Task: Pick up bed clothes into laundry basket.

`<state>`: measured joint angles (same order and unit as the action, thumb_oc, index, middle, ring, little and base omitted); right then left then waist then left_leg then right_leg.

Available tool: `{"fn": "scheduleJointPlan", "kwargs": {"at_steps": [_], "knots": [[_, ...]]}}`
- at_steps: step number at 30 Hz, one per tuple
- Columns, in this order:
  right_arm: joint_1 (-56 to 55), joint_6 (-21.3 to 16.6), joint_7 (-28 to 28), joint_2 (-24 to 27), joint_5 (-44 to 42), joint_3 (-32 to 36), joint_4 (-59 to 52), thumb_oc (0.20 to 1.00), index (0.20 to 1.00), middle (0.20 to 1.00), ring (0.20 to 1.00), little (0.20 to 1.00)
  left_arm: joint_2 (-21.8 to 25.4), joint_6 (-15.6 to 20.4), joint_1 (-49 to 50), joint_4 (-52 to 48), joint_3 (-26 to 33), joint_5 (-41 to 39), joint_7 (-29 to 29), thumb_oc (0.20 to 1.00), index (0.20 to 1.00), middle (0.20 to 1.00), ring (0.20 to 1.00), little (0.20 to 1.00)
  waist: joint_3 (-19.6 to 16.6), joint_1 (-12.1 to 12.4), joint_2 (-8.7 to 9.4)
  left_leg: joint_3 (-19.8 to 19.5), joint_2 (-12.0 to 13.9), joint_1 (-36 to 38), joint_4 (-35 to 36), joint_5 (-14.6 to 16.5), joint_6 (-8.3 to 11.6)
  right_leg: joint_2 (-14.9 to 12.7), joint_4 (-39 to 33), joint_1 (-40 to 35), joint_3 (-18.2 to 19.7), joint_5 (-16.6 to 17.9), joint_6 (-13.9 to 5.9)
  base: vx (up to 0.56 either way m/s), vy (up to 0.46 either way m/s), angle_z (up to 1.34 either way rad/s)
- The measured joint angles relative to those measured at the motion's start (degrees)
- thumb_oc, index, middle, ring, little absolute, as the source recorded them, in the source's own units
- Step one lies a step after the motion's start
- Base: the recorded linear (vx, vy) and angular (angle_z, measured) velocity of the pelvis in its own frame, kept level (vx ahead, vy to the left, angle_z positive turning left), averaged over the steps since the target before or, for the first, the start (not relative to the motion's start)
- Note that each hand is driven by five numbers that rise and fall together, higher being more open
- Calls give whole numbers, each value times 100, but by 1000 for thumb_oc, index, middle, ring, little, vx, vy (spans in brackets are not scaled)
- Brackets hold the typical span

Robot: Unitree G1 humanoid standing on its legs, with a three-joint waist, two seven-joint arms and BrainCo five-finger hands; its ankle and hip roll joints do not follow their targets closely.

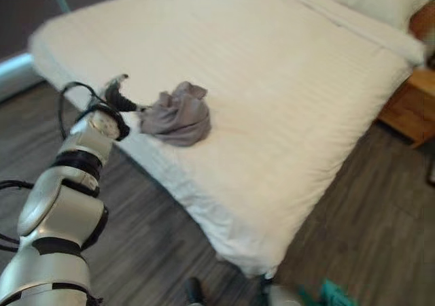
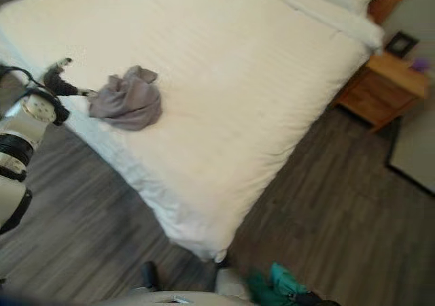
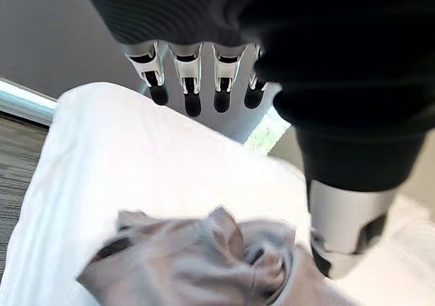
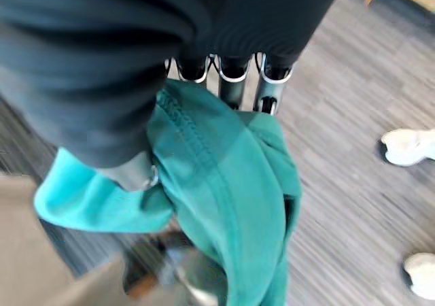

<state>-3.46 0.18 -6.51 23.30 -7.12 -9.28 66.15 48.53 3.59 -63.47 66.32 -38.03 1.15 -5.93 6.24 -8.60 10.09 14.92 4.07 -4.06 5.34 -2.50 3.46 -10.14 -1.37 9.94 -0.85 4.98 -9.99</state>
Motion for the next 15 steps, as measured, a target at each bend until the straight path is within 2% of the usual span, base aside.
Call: {"fn": "scheduleJointPlan", "kwargs": {"at_steps": [2,5,8,12,15], "knots": [[57,17,10,159,2,-257,-206,200,200,200,200,200,-183,13,-385,79,-13,24,-27,1000,1000,1000,1000,1000,95,-46,42,3,69,-247,-80,3,56,85,24,220,-81,82,35,-137,-27,-3],[225,-71,42,163,-28,-396,-575,200,200,200,200,200,-157,61,-970,208,65,-24,-87,1000,1000,1000,1000,1000,237,-178,198,-24,88,-699,-147,-20,66,125,-6,625,-100,152,69,-76,-7,3],[314,-206,57,41,-73,-551,-1090,200,200,200,200,200,144,118,-1240,487,270,-183,-237,1000,1000,1000,1000,1000,442,-252,382,-1,166,-1064,-209,-65,114,213,-158,932,-50,287,128,-42,9,-7],[388,-287,128,28,-88,-782,-1410,200,200,200,200,200,391,101,-1355,879,304,-545,-284,1000,1000,1000,1000,1000,701,-297,504,-40,285,-1656,-373,-45,148,305,-165,1431,-56,380,117,-75,-9,0],[387,-363,240,4,-204,-867,-1646,200,200,200,200,200,367,370,-1613,799,524,-531,-690,1000,1000,1000,1000,1000,892,-327,553,-220,313,-2199,-538,-84,169,304,-169,1788,-187,396,134,-34,-15,24]]}}
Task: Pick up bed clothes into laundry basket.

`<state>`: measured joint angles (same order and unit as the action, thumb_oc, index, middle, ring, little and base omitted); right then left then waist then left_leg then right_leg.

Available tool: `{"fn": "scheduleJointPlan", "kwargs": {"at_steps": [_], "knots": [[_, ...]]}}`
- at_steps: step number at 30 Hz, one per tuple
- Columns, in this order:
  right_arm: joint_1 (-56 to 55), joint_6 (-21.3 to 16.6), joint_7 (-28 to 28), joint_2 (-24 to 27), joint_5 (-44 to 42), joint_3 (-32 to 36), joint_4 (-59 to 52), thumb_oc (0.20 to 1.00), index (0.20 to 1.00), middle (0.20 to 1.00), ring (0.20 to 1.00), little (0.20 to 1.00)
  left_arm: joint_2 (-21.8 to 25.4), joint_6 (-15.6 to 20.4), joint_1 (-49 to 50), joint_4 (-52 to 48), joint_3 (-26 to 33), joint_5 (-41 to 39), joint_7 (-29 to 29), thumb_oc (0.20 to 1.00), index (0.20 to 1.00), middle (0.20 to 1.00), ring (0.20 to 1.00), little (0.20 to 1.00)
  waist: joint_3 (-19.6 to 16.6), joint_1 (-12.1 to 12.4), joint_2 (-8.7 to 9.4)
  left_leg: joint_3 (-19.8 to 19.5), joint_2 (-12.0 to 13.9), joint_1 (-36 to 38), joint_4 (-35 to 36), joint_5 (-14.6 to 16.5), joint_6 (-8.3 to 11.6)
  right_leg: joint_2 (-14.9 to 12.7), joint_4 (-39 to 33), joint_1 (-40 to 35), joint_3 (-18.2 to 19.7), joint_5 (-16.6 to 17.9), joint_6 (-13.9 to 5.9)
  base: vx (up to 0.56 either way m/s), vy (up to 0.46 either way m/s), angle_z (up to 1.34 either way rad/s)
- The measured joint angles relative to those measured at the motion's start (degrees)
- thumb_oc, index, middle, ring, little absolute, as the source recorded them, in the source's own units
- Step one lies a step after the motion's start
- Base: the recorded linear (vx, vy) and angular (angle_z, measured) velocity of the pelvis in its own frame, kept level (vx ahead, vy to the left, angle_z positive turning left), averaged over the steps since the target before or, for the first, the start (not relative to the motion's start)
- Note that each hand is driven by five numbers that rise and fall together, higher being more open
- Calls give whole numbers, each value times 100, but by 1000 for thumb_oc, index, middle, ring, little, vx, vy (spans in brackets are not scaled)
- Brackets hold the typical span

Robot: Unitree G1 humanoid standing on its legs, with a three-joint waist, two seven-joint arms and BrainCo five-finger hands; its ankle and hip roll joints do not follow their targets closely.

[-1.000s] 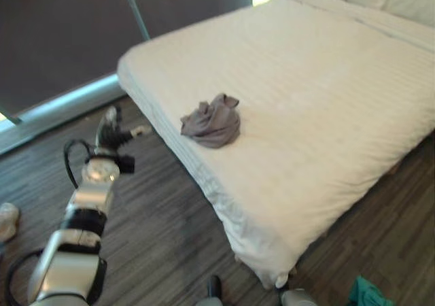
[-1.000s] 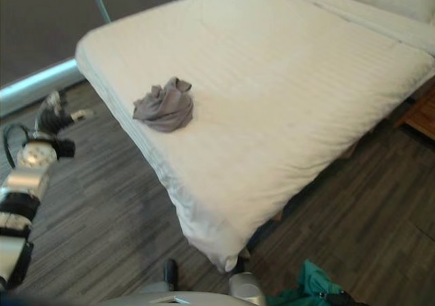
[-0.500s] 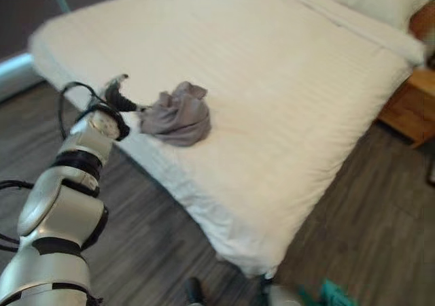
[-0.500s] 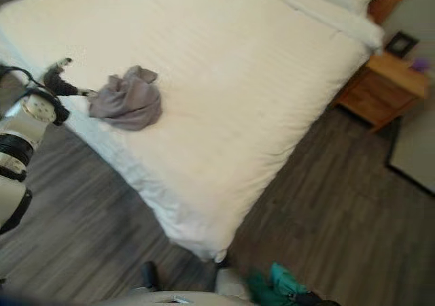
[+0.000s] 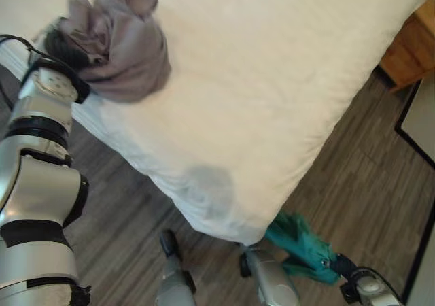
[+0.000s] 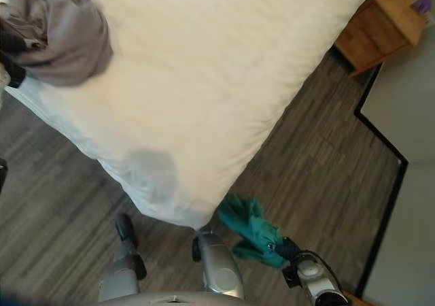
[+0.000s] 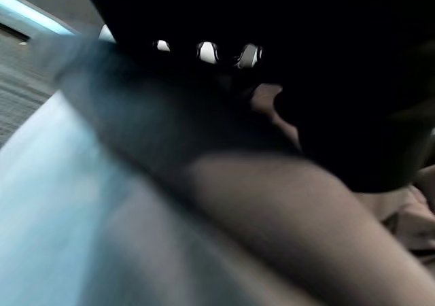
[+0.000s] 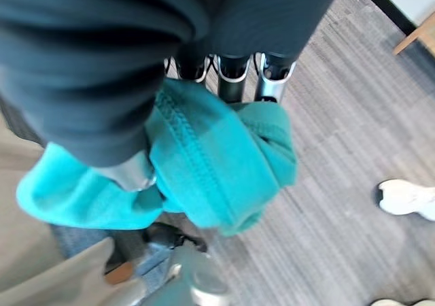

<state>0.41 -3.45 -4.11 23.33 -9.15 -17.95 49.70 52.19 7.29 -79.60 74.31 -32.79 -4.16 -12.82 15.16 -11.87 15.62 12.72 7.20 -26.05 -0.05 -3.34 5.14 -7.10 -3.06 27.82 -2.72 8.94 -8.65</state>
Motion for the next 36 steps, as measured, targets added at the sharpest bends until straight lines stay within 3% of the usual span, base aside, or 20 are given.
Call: {"fn": "scheduleJointPlan", "kwargs": {"at_steps": [11,12,13,16,20,22,23,25,28,29,31,32,34,35,36], "knots": [[49,-238,17,43,-91,-238,-886,200,200,200,200,200,151,90,-398,-262,-107,217,-120,1000,1000,1000,1000,1000,60,76,0,-119,141,-748,-442,64,122,104,-196,388,7,9,8,-19,-1,3],[50,-257,9,41,-91,-285,-905,200,200,200,200,200,185,91,-401,-328,-107,216,-121,940,940,940,940,940,63,70,-4,-122,154,-786,-455,54,118,117,-225,404,6,19,21,0,0,0],[49,-266,-4,40,-91,-326,-922,200,200,200,200,200,212,95,-368,-397,-109,216,-121,200,200,200,200,200,70,71,-11,-132,166,-795,-453,40,125,132,-244,406,5,43,53,0,0,0],[42,-286,-4,41,-91,-322,-927,200,200,200,200,200,232,98,-332,-417,-109,219,-174,200,200,200,200,200,80,98,-26,-148,181,-771,-453,39,126,150,-243,388,7,52,64,0,0,0],[42,-286,-7,37,-91,-313,-818,200,200,200,200,200,237,156,238,-666,529,-93,-241,200,200,200,200,200,161,142,-142,-134,163,-497,-380,20,129,134,-242,164,8,78,97,9,1,-1],[45,-295,7,24,-91,-254,-578,200,200,200,200,200,137,188,816,-867,1070,-491,-234,200,200,200,200,200,205,216,-230,-77,140,-92,-196,10,125,121,-244,-122,5,77,97,45,16,-9],[38,-295,17,-12,-93,-86,-339,200,200,200,200,200,-18,238,1356,-1204,1646,-812,-208,200,200,200,200,200,258,241,-312,-50,129,161,-74,3,126,123,-251,-312,7,76,96,35,19,-11],[-58,-253,92,33,-93,11,-105,200,200,200,200,200,-263,287,1822,-1342,1756,-1164,-200,200,200,200,200,200,237,366,-487,-31,102,413,96,-31,111,105,-253,-475,-21,71,93,33,6,-3],[-46,-207,207,-12,-108,380,309,200,200,200,200,200,-603,387,2801,-2196,2434,-1944,-121,200,200,200,200,200,281,423,-651,-18,26,735,375,-142,102,53,-258,-684,-46,17,71,28,-1,2],[-80,-196,262,-33,-231,576,401,200,200,200,200,200,-925,519,3440,-2764,2923,-2274,-81,200,200,200,200,200,313,429,-713,-4,4,931,488,-175,86,54,-260,-818,-49,13,72,74,21,5],[-53,-173,299,-146,-485,1029,414,200,200,200,200,200,-1356,596,4432,-3516,3167,-2566,-76,200,200,200,200,200,320,497,-819,-43,-46,1138,528,-175,86,-1,-259,-1038,-95,-78,50,89,29,11],[-170,-211,437,-315,-750,1765,318,200,200,200,200,200,-1775,715,5193,-4152,3486,-2681,-41,200,200,200,200,200,343,479,-871,-53,-84,1339,541,-170,90,-56,-264,-1245,-89,-179,81,169,56,13],[-204,-275,638,-252,-925,2133,174,200,200,200,200,200,-2105,638,5811,-4311,3358,-2723,-27,200,200,200,200,200,338,556,-1003,-88,-114,1502,541,-133,105,-89,-264,-1420,-96,-245,50,193,52,5],[-151,-358,990,-376,-1362,2922,-233,200,200,200,200,200,-2697,648,7066,-4844,3525,-2729,-13,200,200,200,200,200,316,626,-1156,-51,-178,1844,541,-47,86,-134,-263,-1734,-57,-346,31,147,11,-3],[-171,-422,1083,-349,-1482,3065,-281,200,200,200,200,200,-2830,595,7342,-4848,3475,-2728,37,200,200,200,200,200,292,601,-1201,-50,-161,1952,544,-23,77,-139,-265,-1839,-45,-376,22,79,4,0]]}}
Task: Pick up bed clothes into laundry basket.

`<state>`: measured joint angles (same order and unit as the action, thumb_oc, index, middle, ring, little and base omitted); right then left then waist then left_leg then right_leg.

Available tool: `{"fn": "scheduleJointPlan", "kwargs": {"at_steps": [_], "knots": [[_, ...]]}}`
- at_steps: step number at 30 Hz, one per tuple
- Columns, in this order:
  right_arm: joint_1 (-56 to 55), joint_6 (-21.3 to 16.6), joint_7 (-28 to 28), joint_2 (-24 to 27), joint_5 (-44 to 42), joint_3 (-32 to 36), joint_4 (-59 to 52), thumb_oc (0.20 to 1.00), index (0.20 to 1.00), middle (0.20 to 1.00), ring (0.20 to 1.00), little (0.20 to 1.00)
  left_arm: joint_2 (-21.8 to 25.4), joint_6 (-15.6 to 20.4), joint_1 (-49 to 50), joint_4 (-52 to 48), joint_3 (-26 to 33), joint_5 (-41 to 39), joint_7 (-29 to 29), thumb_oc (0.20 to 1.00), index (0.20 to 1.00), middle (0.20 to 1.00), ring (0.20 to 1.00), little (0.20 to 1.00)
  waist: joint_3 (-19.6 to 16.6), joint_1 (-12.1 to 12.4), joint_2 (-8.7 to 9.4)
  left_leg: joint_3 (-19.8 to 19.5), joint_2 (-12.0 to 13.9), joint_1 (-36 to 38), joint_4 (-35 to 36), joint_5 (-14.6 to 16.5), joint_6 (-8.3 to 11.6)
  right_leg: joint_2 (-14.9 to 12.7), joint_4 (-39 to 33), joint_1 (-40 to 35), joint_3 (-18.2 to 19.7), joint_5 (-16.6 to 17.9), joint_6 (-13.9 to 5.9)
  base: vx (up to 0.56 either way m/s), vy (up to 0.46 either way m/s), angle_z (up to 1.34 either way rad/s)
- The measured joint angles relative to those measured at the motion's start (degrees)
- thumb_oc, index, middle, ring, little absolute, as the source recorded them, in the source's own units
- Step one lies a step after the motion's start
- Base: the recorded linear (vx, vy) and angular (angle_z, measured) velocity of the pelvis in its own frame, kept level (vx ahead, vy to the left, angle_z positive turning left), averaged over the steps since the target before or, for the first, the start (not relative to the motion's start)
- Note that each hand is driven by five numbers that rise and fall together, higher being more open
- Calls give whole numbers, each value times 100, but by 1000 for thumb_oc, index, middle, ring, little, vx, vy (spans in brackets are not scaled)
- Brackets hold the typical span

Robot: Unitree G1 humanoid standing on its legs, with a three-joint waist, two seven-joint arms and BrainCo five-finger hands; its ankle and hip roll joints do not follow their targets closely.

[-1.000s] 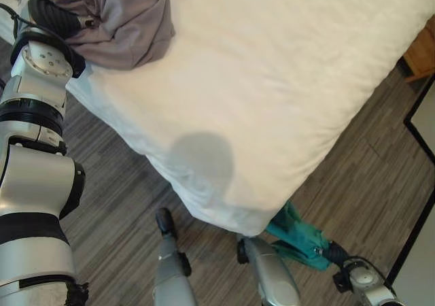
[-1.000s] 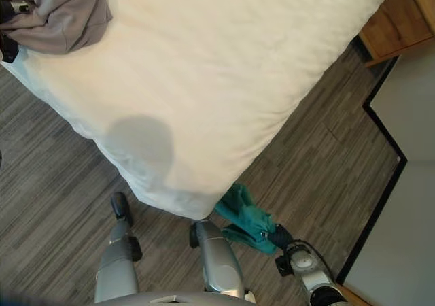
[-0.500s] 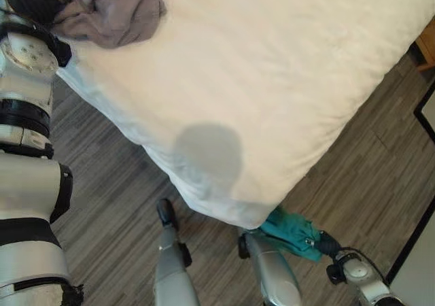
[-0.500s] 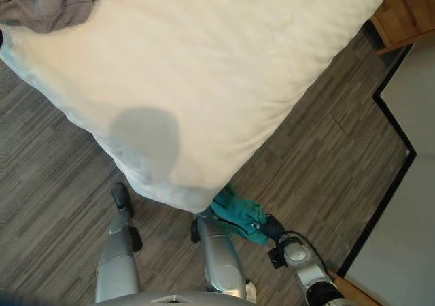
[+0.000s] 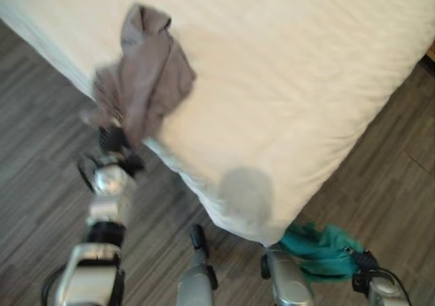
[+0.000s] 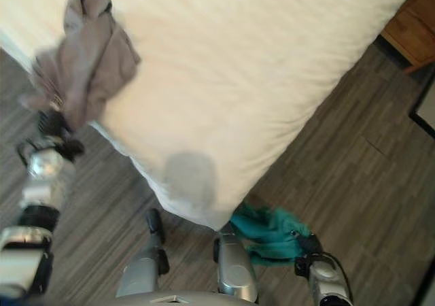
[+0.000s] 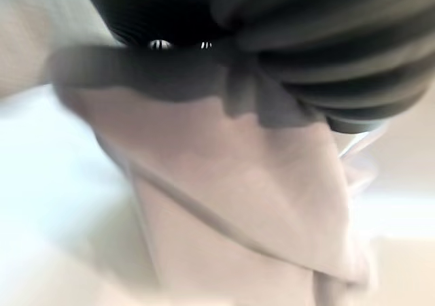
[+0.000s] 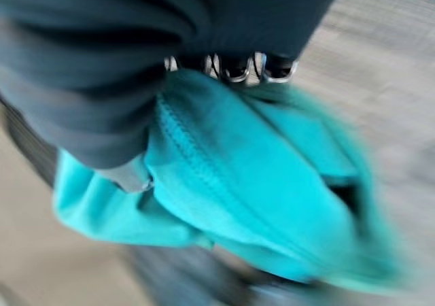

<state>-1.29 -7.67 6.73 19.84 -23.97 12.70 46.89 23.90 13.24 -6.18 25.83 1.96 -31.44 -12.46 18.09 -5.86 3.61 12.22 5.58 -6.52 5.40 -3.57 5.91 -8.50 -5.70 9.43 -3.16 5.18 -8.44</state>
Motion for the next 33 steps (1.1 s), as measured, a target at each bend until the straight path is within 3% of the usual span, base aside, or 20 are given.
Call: {"fn": "scheduleJointPlan", "kwargs": {"at_steps": [2,5,9,16,23,27,33], "knots": [[-87,-64,252,-64,-420,593,-735,200,200,200,200,200,-347,-59,924,-320,116,-212,88,200,200,200,200,200,-106,104,-216,1,2,393,-1,76,16,-24,1,-396,-25,-86,-3,97,-23,4],[-342,-221,426,-20,-642,831,-1963,200,200,200,200,200,-608,-150,1620,-878,326,-353,157,200,200,200,200,200,-503,251,-547,-71,-3,589,27,145,-11,-21,-2,-667,-89,-199,7,65,-59,15],[-442,-252,409,68,-318,452,-3149,200,200,200,200,200,-611,-237,1634,-1712,411,-334,220,200,200,200,200,200,-868,304,-726,-179,-1,711,27,132,-56,-13,-1,-858,-158,-201,7,13,-47,9],[-785,-169,-41,58,28,-87,-4532,200,200,200,200,200,-648,-264,1515,-2550,529,-90,292,200,200,200,200,200,-1282,305,-700,-221,4,971,29,136,-64,-14,-2,-1151,-223,-228,5,-6,-51,4],[-1055,-81,-573,42,-344,-278,-5411,200,200,200,200,200,-1013,-266,2103,-3588,696,-52,535,200,200,200,200,200,-1344,354,-613,-171,28,1163,30,139,-63,15,-2,-1292,-173,-250,-12,7,-38,-3],[-1138,-34,-731,44,-364,-472,-5413,200,200,200,200,200,-1018,-337,2168,-3620,481,46,670,200,200,200,200,200,-1373,404,-576,-175,31,1169,29,134,-68,16,-1,-1302,-176,-245,-7,-7,-8,0],[-1259,189,-976,38,-364,-1145,-5379,200,200,200,200,200,-994,-598,2164,-3627,-333,73,1025,200,200,200,200,200,-1377,433,-558,-197,28,1251,30,126,-79,12,-2,-1398,-203,-245,-8,-5,-3,1]]}}
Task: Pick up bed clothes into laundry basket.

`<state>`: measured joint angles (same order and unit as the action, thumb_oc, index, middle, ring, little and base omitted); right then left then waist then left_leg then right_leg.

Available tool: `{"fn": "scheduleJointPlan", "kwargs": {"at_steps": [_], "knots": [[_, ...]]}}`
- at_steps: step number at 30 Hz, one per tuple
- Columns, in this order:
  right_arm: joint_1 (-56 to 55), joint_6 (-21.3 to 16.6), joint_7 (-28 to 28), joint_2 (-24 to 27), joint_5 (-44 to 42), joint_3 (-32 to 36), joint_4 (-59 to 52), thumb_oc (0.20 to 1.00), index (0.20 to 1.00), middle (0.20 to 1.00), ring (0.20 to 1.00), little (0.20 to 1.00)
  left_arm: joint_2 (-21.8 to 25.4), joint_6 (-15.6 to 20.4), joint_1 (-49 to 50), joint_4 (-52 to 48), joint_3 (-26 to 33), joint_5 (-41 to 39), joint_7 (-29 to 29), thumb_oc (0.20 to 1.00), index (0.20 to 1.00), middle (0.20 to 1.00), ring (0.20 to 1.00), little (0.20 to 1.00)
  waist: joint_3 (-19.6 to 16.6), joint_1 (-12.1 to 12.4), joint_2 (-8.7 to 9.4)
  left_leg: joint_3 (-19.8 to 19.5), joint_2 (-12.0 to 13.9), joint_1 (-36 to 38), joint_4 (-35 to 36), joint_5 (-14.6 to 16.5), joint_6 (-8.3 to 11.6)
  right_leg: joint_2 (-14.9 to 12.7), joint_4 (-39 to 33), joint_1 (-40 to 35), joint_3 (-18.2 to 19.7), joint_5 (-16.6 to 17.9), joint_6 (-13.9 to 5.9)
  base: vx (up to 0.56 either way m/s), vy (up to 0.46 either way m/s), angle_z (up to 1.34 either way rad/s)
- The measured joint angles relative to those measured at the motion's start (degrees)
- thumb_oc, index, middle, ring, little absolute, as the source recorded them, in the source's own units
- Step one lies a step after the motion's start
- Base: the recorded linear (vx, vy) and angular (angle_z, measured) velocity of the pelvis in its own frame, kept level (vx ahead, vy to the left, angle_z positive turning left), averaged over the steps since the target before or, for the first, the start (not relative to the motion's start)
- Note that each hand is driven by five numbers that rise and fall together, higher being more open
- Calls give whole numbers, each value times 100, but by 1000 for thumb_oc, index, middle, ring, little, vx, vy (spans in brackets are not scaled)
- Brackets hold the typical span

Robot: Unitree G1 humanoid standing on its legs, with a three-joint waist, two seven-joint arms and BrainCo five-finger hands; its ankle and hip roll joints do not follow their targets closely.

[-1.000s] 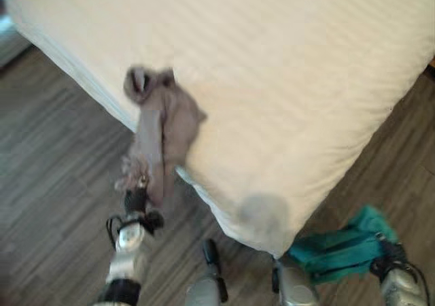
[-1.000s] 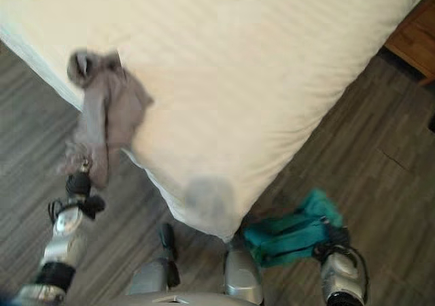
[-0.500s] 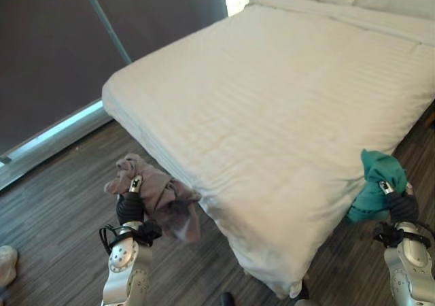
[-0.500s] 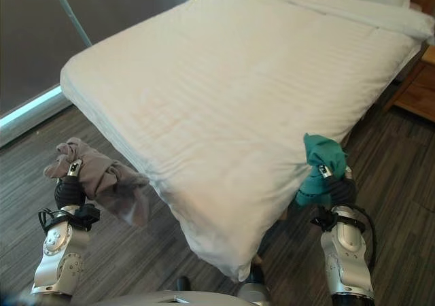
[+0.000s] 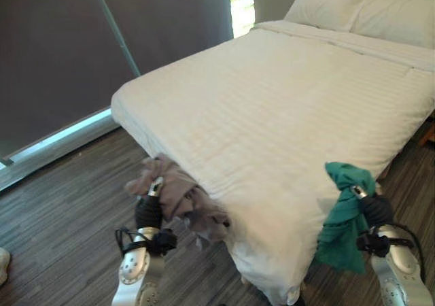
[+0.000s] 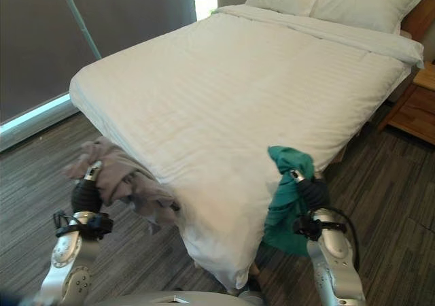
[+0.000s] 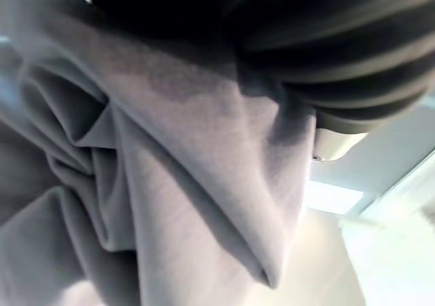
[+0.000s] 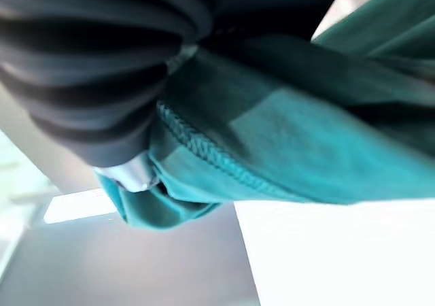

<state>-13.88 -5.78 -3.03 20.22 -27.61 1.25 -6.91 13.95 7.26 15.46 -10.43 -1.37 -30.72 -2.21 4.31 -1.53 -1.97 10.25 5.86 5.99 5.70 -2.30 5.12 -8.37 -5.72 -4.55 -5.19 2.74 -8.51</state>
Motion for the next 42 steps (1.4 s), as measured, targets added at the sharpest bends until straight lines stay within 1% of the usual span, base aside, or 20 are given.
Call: {"fn": "scheduleJointPlan", "kwargs": {"at_steps": [4,10,16,17,18,19,20,22,26,31,36,37,38,39,40,41,42], "knots": [[-142,14,-137,6,-47,-20,-34,200,200,200,200,200,104,-36,3,-47,-64,230,69,200,200,200,200,200,9,1,15,-20,6,25,0,1,1,1,0,-52,-40,-7,-5,-5,-7,3],[-230,26,-346,27,12,-189,-118,200,200,200,200,200,221,-35,3,-83,-118,245,147,200,200,200,200,200,39,0,62,-16,0,28,0,2,3,-9,0,-54,-36,-9,-6,0,0,0],[-229,26,-349,28,15,-184,-119,200,200,200,200,200,241,-35,2,-83,-123,306,147,200,200,200,200,200,49,0,78,-16,-1,22,0,5,7,-9,0,-47,-36,-12,-10,0,0,0],[-212,22,-335,28,69,-175,-109,200,200,200,200,200,328,-33,2,-71,-115,463,126,200,200,200,200,200,95,-7,151,-10,-8,18,1,16,20,-16,0,-42,-35,-50,9,0,0,0],[-151,-96,-239,-6,37,-184,84,200,200,200,200,200,323,76,-9,97,-119,667,-61,200,200,200,200,200,50,-72,172,32,-7,-25,1,16,20,-9,1,21,-24,-52,12,0,0,0],[-70,-124,-161,-49,2,-177,255,200,200,200,200,200,323,126,-17,270,-105,743,-175,200,200,200,200,200,-3,-100,162,38,-7,-96,1,16,20,-3,1,46,-17,-51,14,16,-12,-5],[46,-135,-34,-113,-7,-149,498,200,200,200,200,200,323,128,-40,584,-75,841,-330,200,200,200,200,200,-50,-166,172,56,-7,-124,1,13,18,7,1,122,1,-44,21,16,-11,-8],[89,-135,97,-111,-51,-140,666,200,200,200,200,200,322,120,-52,899,-67,938,-485,200,200,200,200,200,-54,-181,187,133,5,-175,1,12,16,29,1,214,55,-10,20,13,-21,-16],[91,-136,117,-100,-48,-139,757,200,200,200,200,200,323,99,-60,960,-69,949,-542,200,200,200,200,200,-45,-315,231,168,19,-169,1,10,17,49,1,231,91,26,36,13,-40,-7],[78,-136,118,-100,-46,-117,780,200,200,200,200,200,323,99,-164,961,-69,951,-537,200,200,200,200,200,-43,-323,236,174,23,-158,0,6,23,58,0,230,101,24,35,5,-43,-1],[32,-138,115,-98,-45,-100,797,200,200,200,200,200,326,99,-226,961,-71,952,-545,200,200,200,200,200,-35,-436,246,188,106,-172,-43,15,25,103,3,254,132,-4,4,-29,-75,-2],[34,-138,115,-95,-45,-100,808,200,200,200,200,200,327,99,-265,962,-68,952,-552,200,200,200,200,200,-22,-435,267,201,126,-205,-93,18,28,118,10,294,164,-2,10,-162,31,-24],[98,-153,122,-104,-43,-121,837,200,200,200,200,200,357,108,-376,958,-55,954,-601,200,200,200,200,200,39,-434,355,153,90,-304,-302,28,98,174,121,470,340,-7,78,-180,76,-49],[283,-176,123,-113,-42,-222,950,200,200,200,200,200,444,117,-500,961,-15,955,-660,200,200,200,200,200,140,-380,497,9,89,-517,-760,61,89,150,336,672,545,-48,129,-129,169,-125],[671,-186,122,-40,-35,-422,1081,200,200,200,200,200,662,161,-712,955,1,957,-770,200,200,200,200,200,287,-176,779,-1212,-145,-916,-1519,367,25,62,621,1064,1122,-86,174,-27,112,-175],[844,-196,109,19,-22,-432,1107,200,200,200,200,200,718,199,-817,960,28,959,-829,200,200,200,200,200,327,-33,811,-1929,-284,-983,-1680,559,29,161,741,1255,1446,-41,182,46,170,-184],[1022,-224,134,21,-22,-259,1128,200,200,200,200,200,667,216,-956,991,81,958,-885,200,200,200,200,200,403,-57,701,-2181,-166,-995,-1796,746,165,280,748,1268,1590,19,143,44,179,-124]]}}
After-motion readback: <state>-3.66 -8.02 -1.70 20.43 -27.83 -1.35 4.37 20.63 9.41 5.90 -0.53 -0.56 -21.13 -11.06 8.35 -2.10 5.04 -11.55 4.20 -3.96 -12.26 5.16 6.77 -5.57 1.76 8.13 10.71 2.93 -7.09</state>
